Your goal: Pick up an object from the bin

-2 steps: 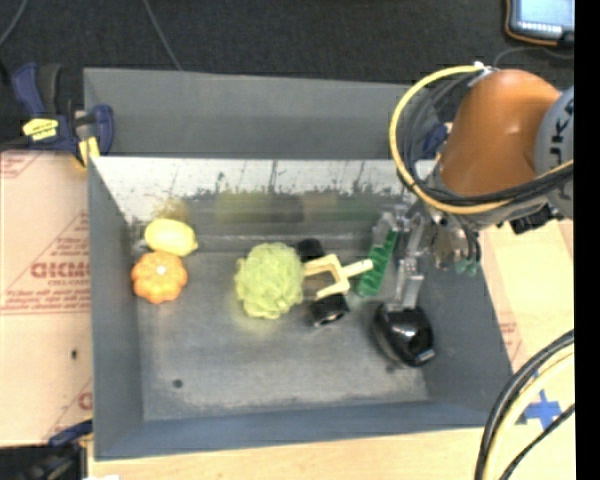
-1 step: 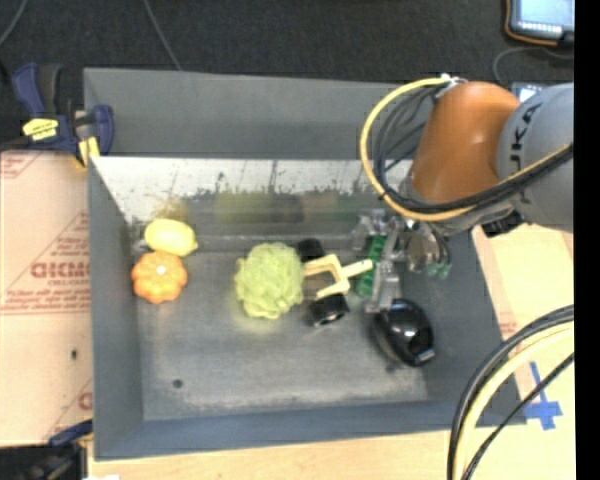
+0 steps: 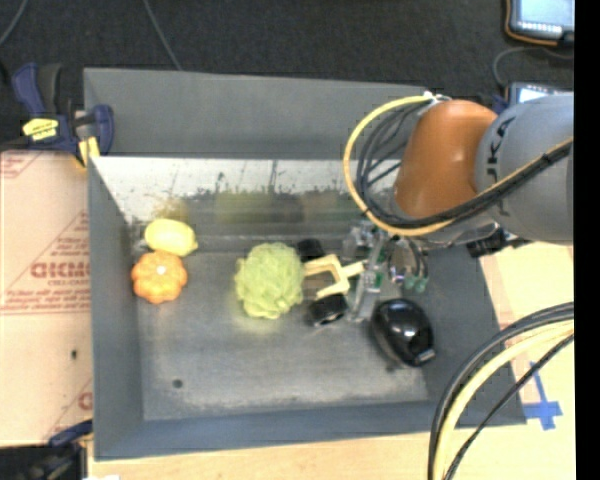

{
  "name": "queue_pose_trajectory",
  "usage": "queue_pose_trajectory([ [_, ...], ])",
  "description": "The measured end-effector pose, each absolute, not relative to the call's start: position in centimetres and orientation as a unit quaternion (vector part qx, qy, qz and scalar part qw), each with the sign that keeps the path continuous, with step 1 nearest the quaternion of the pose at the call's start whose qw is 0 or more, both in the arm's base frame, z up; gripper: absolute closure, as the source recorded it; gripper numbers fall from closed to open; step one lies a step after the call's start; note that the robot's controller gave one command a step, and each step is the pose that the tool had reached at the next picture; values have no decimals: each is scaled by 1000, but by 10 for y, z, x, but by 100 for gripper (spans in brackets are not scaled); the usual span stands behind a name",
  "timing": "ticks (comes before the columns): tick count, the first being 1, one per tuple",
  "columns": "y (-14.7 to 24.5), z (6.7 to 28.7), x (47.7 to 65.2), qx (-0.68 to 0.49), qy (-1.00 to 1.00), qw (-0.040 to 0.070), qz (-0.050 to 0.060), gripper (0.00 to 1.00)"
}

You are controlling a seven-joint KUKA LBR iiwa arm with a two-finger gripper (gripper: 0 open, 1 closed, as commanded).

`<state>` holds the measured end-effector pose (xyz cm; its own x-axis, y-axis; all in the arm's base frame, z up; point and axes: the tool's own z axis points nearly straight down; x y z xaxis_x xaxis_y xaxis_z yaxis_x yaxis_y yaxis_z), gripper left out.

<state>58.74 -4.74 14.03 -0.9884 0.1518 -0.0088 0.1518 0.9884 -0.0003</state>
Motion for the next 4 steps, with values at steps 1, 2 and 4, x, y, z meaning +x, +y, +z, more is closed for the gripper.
queue_pose_trajectory([
  [1,-45,106,594,156,988,7,0,0],
  [2,-35,74,605,122,992,6,-1,100],
  [4,-40,115,603,115,993,2,-2,100],
])
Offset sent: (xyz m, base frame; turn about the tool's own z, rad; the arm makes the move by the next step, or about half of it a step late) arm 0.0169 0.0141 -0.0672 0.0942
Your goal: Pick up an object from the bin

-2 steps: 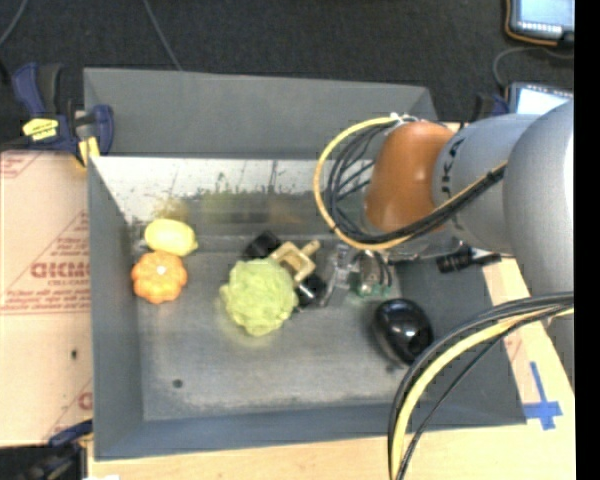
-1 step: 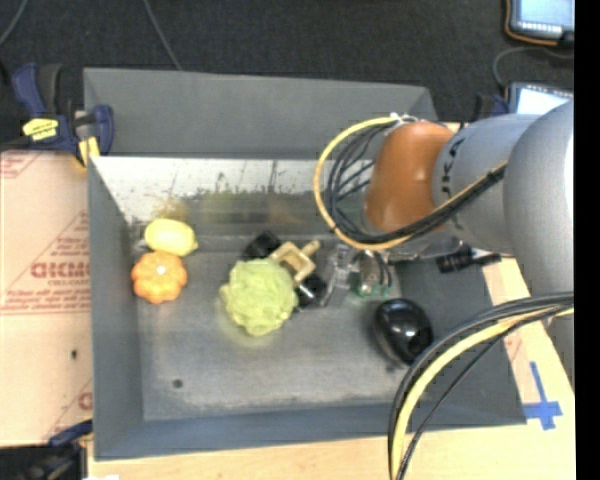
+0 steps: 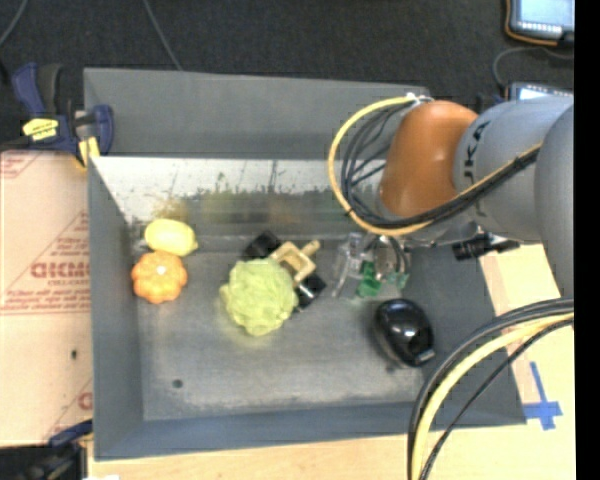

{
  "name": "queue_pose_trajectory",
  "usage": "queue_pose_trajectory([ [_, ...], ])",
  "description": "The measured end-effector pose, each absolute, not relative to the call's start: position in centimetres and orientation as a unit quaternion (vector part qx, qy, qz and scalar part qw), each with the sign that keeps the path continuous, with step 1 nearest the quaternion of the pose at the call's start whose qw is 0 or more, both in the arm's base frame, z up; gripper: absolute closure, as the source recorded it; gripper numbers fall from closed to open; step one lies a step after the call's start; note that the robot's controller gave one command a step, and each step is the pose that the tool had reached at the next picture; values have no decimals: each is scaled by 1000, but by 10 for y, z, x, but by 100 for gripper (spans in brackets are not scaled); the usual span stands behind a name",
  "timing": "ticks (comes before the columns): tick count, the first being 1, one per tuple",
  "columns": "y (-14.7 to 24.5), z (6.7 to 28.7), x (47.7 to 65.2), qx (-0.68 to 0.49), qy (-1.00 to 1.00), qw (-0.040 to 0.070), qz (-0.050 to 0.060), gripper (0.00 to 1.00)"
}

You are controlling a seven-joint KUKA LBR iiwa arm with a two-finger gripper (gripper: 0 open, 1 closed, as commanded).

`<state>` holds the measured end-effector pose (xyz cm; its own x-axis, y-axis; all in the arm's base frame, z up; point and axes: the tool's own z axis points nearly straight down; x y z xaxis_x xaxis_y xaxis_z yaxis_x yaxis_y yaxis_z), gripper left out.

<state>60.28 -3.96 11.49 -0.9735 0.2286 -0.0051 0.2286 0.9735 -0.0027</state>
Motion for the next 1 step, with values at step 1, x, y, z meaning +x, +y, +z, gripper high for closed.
queue_pose_trajectory([
  [1,-36,161,601,113,994,7,-1,100],
])
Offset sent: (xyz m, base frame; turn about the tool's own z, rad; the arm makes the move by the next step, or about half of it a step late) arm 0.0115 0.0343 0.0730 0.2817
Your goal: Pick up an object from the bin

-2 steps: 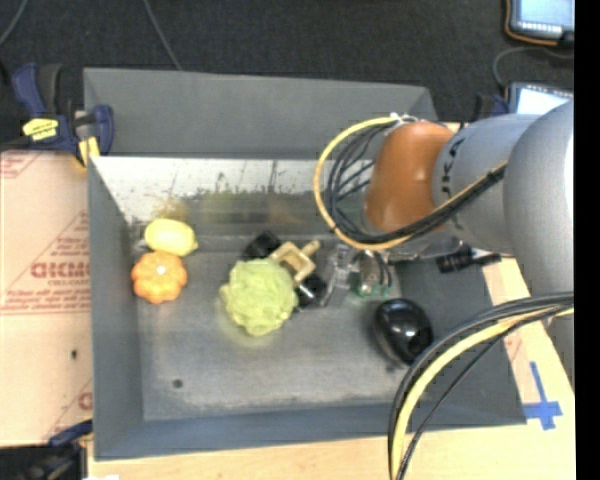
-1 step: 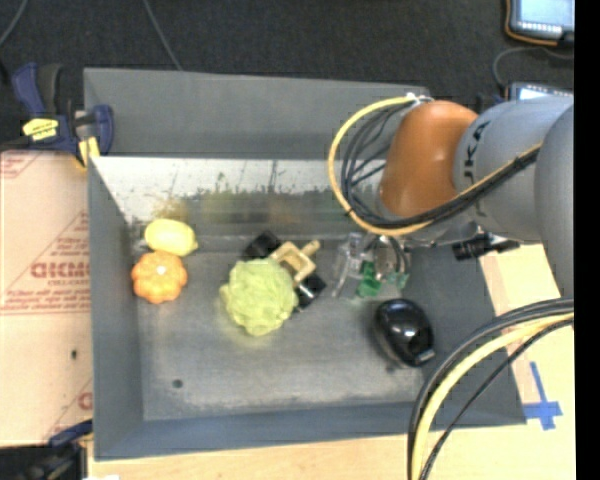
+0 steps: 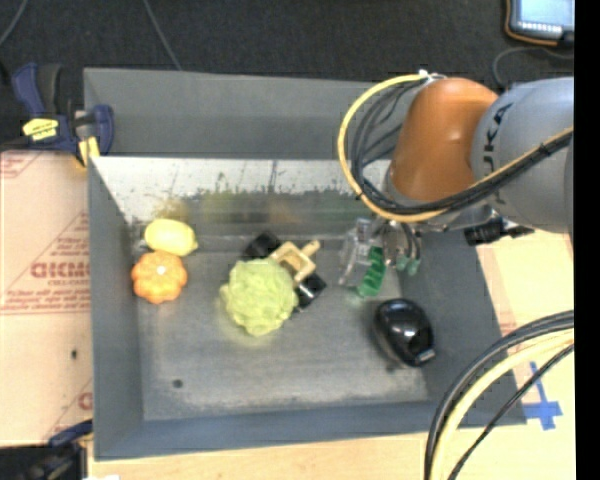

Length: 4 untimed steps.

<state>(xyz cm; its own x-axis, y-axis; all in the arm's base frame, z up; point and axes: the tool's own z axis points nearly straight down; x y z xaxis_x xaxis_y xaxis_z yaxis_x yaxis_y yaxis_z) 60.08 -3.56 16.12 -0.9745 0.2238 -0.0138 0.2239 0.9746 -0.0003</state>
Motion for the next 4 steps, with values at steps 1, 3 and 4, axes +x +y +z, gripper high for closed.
queue_pose_trajectory([
  [1,-23,184,608,175,985,9,-1,100],
  [3,40,164,594,193,981,10,-2,100],
  [4,62,149,594,220,975,9,2,100],
])
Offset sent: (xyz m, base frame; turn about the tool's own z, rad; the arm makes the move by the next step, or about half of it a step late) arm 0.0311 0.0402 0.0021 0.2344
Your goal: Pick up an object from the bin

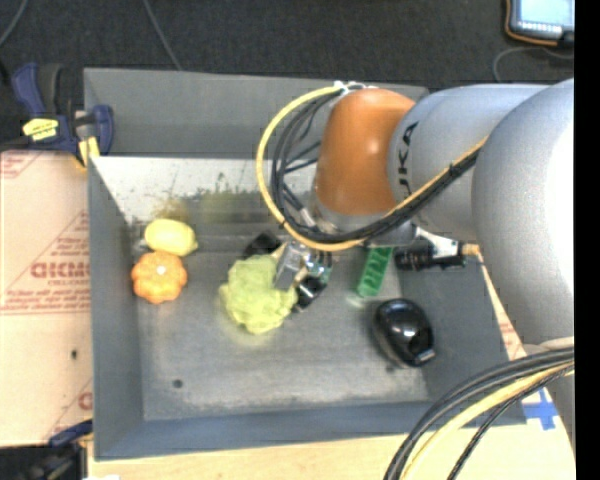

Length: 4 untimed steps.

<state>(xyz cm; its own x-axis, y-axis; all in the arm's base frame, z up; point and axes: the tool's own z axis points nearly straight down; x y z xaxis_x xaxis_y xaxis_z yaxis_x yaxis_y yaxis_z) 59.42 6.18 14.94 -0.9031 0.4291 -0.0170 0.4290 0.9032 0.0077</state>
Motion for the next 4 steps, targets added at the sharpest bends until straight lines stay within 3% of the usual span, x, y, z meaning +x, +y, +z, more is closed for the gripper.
queue_pose_trajectory([
  [1,35,193,586,265,964,11,-1,0],
  [2,23,219,580,126,992,11,-3,0],
  [3,41,214,590,115,993,14,-2,0],
  [4,51,184,593,244,970,13,0,0],
])
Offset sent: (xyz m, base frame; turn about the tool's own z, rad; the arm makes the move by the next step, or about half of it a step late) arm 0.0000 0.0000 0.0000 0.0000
